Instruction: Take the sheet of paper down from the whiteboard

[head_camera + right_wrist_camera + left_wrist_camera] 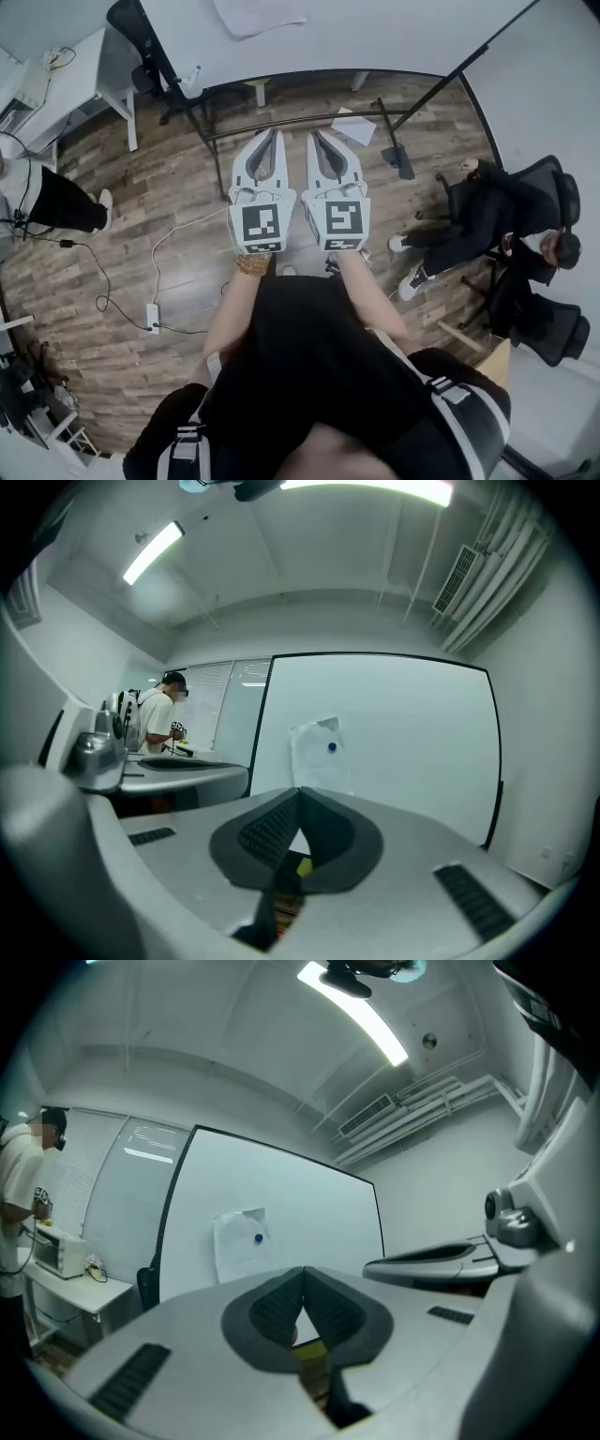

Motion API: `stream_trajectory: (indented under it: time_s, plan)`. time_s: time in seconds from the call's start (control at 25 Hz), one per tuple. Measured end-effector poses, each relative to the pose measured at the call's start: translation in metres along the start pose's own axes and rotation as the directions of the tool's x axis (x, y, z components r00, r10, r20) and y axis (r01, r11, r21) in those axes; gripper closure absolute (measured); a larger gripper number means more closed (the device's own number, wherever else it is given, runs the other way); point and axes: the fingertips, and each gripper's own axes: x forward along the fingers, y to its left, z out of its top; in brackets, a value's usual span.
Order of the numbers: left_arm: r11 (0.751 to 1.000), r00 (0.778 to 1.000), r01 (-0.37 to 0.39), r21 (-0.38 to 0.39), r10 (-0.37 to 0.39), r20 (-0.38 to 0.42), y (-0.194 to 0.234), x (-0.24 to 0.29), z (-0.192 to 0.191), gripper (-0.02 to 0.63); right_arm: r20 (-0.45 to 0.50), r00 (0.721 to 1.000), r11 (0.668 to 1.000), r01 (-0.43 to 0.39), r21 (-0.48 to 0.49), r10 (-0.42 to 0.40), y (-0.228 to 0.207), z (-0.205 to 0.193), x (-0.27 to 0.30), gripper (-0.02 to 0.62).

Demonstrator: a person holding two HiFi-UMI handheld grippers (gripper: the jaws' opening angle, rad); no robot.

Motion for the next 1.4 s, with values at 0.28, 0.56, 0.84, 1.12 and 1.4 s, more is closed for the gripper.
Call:
stream_trajectory:
  time_s: [0.28,0.56,0.84,1.12,1.4]
  plan:
    - [0.998,0.998,0.061,-0.016,-0.061,0.034,0.024,0.063,0.008,0.595,0.009,0.999,0.998,0.051,-0.025,-0.051,-0.023,0.015,0.053,0.595]
    - [0.995,0.994,0.102,-0.021,-0.101,0.031,0.057,0.099,0.003,0.595,0.025,0.997,0.997,0.077,-0.028,-0.077,-0.022,0.024,0.104,0.595]
    - [0.992,0.991,0.125,-0.022,-0.124,0.045,0.096,0.121,0.004,0.595,0.008,0.994,0.993,0.106,-0.042,-0.106,-0.012,0.025,0.146,0.595]
    - [0.990,0.991,0.130,-0.045,-0.128,0.048,0.128,0.132,-0.001,0.595,0.009,0.993,0.989,0.122,-0.088,-0.122,0.001,0.032,0.166,0.595]
    - [0.991,0.992,0.125,-0.054,-0.124,0.027,0.136,0.142,-0.007,0.595,0.023,0.991,0.986,0.135,-0.101,-0.134,-0.011,0.040,0.186,0.595]
